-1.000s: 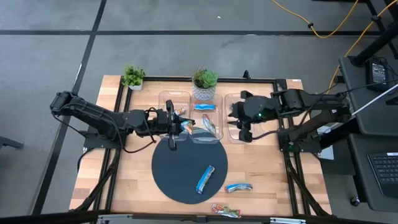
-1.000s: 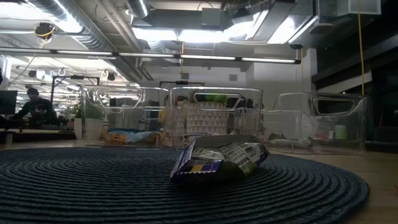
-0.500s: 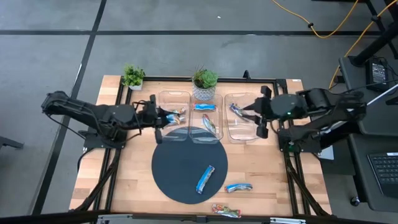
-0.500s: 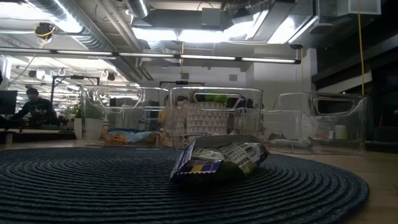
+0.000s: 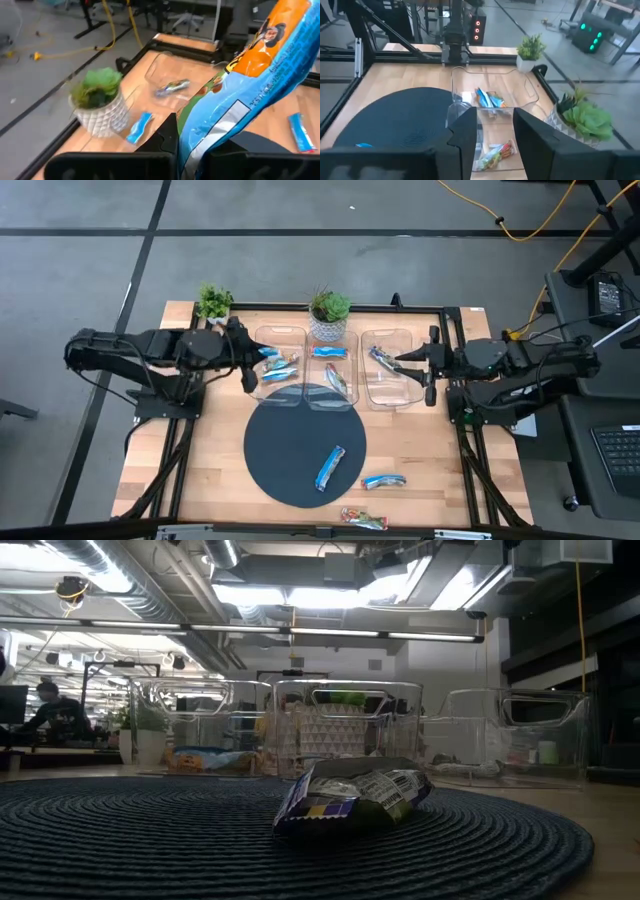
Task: Pick and place Granola Bars by type
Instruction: Put the yellow granola bar into the left transparent bin
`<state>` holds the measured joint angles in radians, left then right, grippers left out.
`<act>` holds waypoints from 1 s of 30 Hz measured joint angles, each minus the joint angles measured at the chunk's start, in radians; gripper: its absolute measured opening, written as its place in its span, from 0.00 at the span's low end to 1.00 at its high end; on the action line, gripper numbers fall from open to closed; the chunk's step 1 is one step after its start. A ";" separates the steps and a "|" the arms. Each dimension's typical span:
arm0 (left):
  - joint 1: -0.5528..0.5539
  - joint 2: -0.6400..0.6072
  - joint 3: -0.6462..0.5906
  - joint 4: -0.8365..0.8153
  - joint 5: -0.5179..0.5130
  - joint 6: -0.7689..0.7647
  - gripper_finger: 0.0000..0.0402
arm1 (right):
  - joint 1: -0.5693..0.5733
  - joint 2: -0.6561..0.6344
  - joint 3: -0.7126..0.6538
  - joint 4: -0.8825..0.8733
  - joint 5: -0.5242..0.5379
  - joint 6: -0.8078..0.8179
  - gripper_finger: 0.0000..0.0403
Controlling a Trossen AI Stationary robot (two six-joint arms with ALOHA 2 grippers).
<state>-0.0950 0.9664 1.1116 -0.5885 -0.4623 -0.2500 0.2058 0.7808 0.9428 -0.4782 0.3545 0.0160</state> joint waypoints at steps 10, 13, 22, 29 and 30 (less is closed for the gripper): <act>0.214 0.066 0.001 -0.087 0.170 -0.027 0.02 | -0.005 -0.001 0.000 0.003 0.002 -0.152 0.33; 0.269 0.103 0.001 -0.104 0.208 -0.026 0.02 | -0.020 -0.001 0.000 0.003 0.001 -0.158 0.33; 0.378 0.204 0.001 -0.149 0.308 -0.022 0.01 | -0.085 -0.029 0.000 -0.008 -0.044 -0.187 0.33; 0.433 0.288 0.001 -0.186 0.350 -0.025 0.02 | -0.131 -0.074 0.000 -0.024 -0.090 -0.210 0.32; 0.441 0.300 0.001 -0.195 0.357 -0.025 0.02 | -0.135 -0.080 0.000 -0.025 -0.098 -0.213 0.32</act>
<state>0.3459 1.2669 1.1122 -0.7839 -0.1053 -0.2749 0.0704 0.7010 0.9424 -0.5034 0.2566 -0.1968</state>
